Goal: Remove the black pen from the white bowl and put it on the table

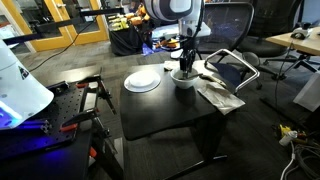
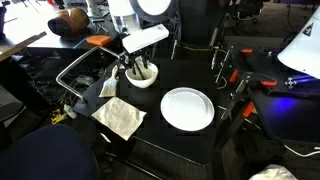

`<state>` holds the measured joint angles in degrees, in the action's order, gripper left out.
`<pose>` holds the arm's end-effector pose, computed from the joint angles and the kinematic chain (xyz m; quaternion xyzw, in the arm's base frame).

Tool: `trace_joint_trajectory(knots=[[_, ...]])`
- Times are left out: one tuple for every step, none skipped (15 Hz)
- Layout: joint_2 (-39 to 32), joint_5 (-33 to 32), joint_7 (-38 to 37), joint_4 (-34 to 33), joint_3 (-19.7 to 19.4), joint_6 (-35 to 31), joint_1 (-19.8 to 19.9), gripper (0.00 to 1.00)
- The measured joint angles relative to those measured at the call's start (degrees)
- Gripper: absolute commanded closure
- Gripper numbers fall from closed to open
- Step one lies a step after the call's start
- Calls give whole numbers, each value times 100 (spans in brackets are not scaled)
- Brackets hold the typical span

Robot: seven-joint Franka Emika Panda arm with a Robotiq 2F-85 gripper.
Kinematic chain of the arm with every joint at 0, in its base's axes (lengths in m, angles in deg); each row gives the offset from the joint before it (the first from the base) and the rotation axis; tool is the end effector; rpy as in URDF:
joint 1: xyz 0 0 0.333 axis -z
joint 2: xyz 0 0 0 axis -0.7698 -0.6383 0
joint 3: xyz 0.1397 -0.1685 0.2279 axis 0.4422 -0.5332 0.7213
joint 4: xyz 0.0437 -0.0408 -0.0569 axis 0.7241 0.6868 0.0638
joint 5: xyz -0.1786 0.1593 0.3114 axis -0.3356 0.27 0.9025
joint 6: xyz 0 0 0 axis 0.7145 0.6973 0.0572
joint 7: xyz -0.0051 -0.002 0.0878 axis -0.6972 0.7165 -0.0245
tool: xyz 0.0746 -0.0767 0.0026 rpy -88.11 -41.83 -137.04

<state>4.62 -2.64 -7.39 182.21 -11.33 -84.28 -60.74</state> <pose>0.5975 0.0458 0.1153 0.9227 -0.3830 0.0047 0.0439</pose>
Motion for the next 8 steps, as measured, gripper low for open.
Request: trace_joint_trajectory(knots=[[-26, 7, 0, -31, -7, 0, 0, 33], [-52, 13, 0, -59, -14, 0, 0, 35], [-82, 20, 0, -91, -19, 0, 0, 34], [-115, 24, 0, -122, -24, 0, 0, 34], [-151, 27, 0, -154, -26, 0, 0, 34], [-189, 28, 0, -188, -28, 0, 0, 34], [-231, 29, 0, -222, -29, 0, 0, 49], [-275, 31, 0, -262, -29, 0, 0, 60]])
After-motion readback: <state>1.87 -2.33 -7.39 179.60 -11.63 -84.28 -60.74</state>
